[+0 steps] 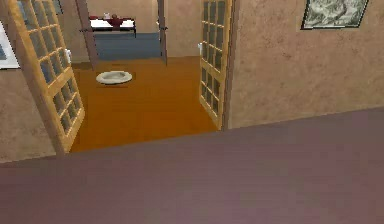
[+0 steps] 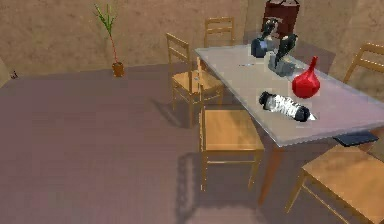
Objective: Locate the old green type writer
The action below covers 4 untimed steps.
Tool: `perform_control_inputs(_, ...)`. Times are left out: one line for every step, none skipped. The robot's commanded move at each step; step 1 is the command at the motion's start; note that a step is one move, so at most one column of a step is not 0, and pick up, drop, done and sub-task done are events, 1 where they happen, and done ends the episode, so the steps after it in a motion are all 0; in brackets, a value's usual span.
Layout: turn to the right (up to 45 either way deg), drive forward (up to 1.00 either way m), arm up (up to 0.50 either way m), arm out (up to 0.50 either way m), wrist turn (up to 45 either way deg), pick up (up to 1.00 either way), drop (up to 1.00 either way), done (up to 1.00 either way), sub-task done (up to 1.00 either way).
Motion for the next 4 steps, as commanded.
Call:
perform_control_inputs(-9.0,0.00,0.00,0.00,0.0,0.00,0.00,0.00,0.00)
perform_control_inputs(0.0,1.00,0.00,0.00,0.0,0.00,0.00,0.00,0.00)
perform_control_inputs(0.0,1.00,0.00,0.00,0.0,0.00,0.00,0.00,0.00)
perform_control_inputs(0.0,1.00,0.00,0.00,0.0,0.00,0.00,0.00,0.00)
